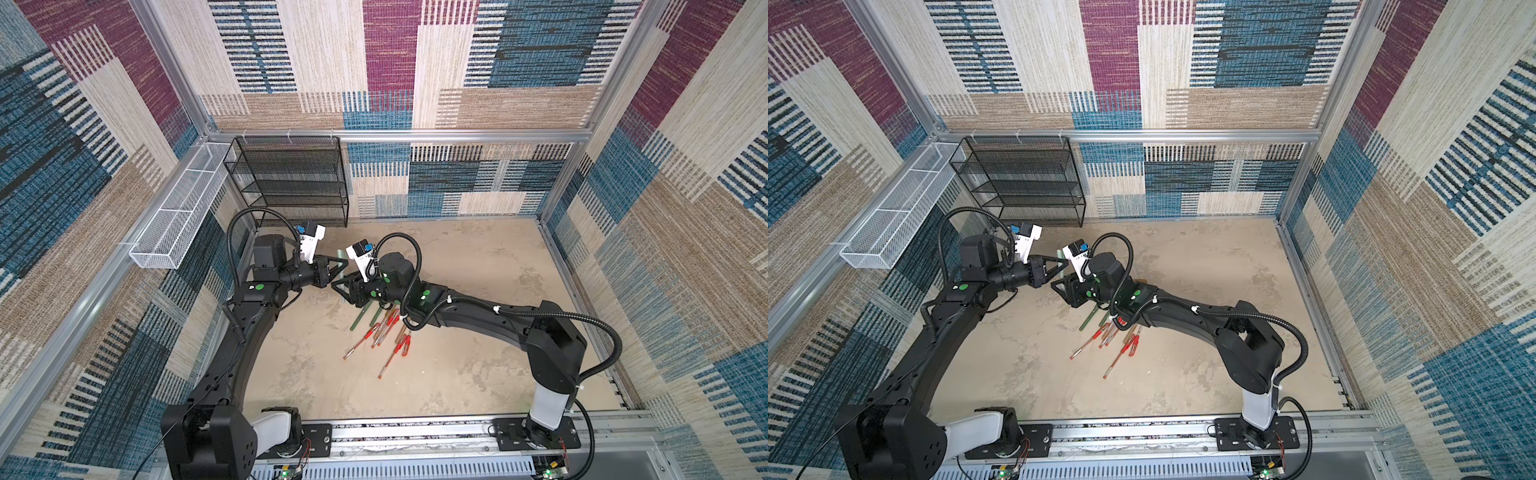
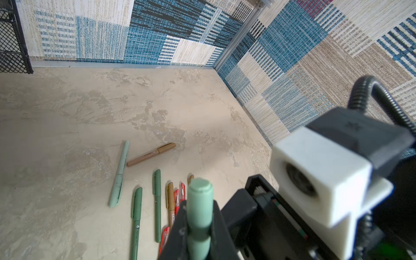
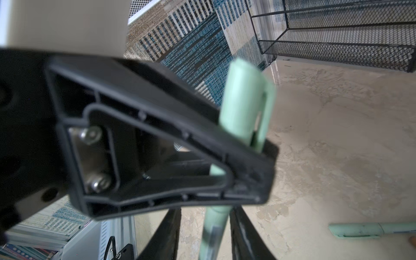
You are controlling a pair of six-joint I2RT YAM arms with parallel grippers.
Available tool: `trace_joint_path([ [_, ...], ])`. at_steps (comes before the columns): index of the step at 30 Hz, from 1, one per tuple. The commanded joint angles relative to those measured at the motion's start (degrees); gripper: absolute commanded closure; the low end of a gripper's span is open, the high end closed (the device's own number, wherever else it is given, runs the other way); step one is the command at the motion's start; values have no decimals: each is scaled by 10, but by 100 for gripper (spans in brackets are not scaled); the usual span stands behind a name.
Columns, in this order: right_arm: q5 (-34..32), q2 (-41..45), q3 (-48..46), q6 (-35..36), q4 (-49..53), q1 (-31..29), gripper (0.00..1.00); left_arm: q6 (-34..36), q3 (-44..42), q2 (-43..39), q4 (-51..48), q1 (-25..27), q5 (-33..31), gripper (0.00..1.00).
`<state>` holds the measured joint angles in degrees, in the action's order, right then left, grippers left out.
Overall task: Open the pen caps
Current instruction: 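Close the left gripper on the pen cap and pull it off the right-held pen, then draw the right gripper back with the uncapped pen while the left holds the cap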
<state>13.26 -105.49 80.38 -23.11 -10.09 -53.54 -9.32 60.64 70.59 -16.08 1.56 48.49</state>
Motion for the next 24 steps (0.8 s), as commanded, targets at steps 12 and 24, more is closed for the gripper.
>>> trace_joint_path([
  [12,14,15,-74,-28,-31,-4,100,-20,-5,2,24,-1,2,100],
  [24,-35,89,-253,-66,-62,-27,100,-54,59,41,3,-32,-43,100],
])
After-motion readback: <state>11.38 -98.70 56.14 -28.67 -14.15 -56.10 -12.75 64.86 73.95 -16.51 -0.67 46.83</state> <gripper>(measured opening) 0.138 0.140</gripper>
